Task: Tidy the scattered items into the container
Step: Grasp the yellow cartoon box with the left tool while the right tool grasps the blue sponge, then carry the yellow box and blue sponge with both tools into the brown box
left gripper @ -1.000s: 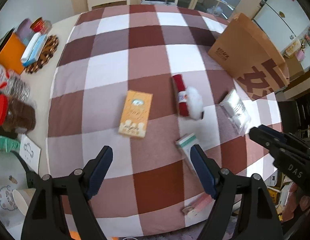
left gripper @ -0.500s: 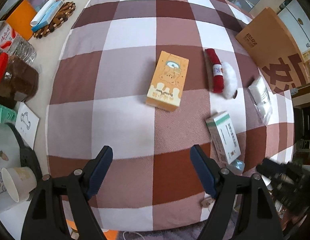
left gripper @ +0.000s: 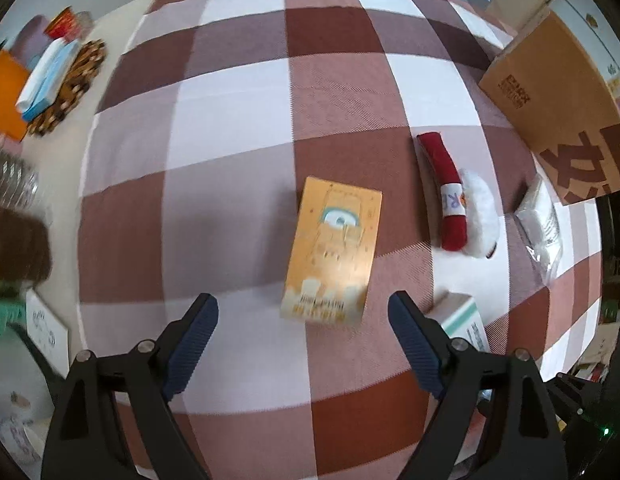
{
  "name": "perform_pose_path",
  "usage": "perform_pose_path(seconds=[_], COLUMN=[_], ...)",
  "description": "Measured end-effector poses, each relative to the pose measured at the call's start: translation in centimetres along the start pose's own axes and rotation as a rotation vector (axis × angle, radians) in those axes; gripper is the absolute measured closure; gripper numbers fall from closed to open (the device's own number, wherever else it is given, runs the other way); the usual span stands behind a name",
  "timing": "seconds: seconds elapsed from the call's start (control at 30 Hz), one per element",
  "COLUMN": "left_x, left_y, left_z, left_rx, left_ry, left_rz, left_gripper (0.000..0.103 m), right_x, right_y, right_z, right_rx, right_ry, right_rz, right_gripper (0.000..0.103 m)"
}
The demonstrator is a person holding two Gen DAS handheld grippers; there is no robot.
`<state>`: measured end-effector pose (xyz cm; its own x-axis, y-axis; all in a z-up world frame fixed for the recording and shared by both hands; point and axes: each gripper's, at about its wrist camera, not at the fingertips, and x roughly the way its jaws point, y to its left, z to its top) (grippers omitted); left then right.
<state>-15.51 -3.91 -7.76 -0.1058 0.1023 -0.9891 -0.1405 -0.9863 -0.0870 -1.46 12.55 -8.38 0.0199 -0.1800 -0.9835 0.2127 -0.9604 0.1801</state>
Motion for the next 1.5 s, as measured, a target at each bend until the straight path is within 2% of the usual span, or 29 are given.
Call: perform_pose_path(seconds=[0.2, 0.53, 0.67, 0.73, 0.87, 1.13, 1.37, 1.5], left_x=[2.2, 4.5, 5.2, 5.2, 4.9, 4.0, 2.1, 0.2], left_y=[-1.0, -1.2, -1.4, -1.8, -2.1, -1.7, -2.1, -2.7], left_z=[1.2, 2.3, 2.3, 2.2, 2.1, 1.1, -0.3, -1.1], left_rx=[0.031, 0.04, 0.042, 0.062, 0.071, 0.027, 0.001, 0.009], left_ry=[0.033, 0.06, 0.083, 0.067, 0.051, 0.041, 0.03, 0.001], left_rz=[0.0, -0.006, -0.008, 0.01, 0.031, 0.004, -0.003, -0.008], left_gripper=[0.015, 0.016, 0.034, 0.037, 0.056, 0.056, 0.056, 0.056], right_x=[1.2, 1.9, 1.8, 1.8, 1.7, 0.5, -2.1, -3.7], right_y=[0.3, 0.8, 0.9, 0.9, 0.8, -0.2, -1.5, -3.3], right_z=[0.2, 0.7, 0.7, 0.7, 0.5, 0.2, 0.1, 1.7], right_rx=[-0.012, -0.029, -0.039, -0.038, -0.03, 0.014, 0.082, 0.134], right_ry=[0.028, 0.005, 0.001, -0.001, -0.007, -0.021, -0.077, -0.12], right_rz=[-0.006, 0.002, 0.008, 0.01, 0.012, 0.02, 0.029, 0.063], right_gripper=[0.071, 0.071, 0.071, 0.072, 0.073, 0.075, 0.075, 0.075])
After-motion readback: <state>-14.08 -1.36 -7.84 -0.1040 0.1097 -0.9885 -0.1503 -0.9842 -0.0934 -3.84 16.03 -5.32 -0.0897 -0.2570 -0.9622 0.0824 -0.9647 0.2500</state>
